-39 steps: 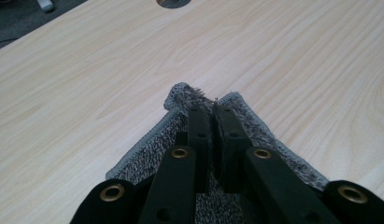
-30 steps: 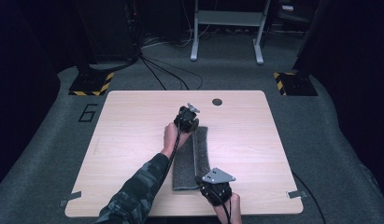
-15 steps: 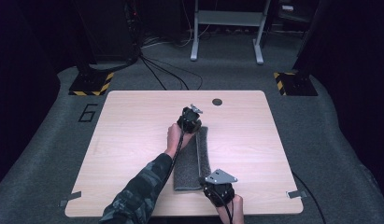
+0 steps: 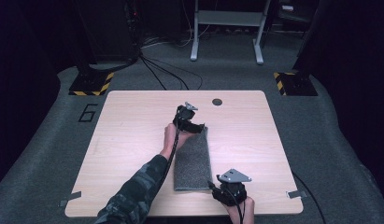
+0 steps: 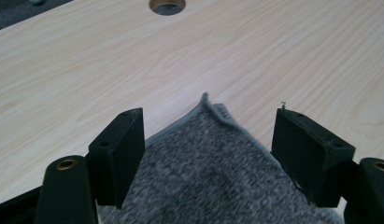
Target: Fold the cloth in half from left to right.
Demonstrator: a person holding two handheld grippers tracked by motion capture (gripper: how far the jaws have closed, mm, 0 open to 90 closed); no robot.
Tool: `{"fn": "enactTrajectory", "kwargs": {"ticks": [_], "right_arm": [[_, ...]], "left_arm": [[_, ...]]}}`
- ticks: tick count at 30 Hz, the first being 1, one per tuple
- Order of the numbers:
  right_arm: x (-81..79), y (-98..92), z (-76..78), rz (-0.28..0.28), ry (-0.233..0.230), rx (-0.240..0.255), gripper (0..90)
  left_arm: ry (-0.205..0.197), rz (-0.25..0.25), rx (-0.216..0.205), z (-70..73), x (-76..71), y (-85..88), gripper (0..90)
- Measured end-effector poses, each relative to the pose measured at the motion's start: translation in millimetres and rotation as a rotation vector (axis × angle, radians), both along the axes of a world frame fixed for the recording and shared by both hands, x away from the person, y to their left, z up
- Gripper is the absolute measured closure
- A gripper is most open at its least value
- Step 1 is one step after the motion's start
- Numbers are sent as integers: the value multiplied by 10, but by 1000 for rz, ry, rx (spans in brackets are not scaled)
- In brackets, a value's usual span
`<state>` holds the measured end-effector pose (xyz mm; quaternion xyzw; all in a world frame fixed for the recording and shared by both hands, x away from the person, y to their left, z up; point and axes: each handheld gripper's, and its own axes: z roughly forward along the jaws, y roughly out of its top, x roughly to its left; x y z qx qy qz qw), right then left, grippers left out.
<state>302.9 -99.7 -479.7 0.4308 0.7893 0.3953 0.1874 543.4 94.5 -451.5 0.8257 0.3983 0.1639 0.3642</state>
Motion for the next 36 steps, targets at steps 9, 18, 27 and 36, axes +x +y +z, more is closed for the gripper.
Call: {"fn": "enactTrajectory", "kwargs": {"ticks": [9,18,27,36], "right_arm": [[292,42,-108,-5,22,-55,403],[393,151,-391,-23,77,-118,344],[338,95,-403,-13,71,-122,338],[221,106,-409,3,78,-106,339]], "left_arm": [[58,107,73,-262,37,429,244],[78,140,153,-467,55,488,245],[69,135,181,-555,2,531,246],[72,126,165,-569,-66,620,243]]}}
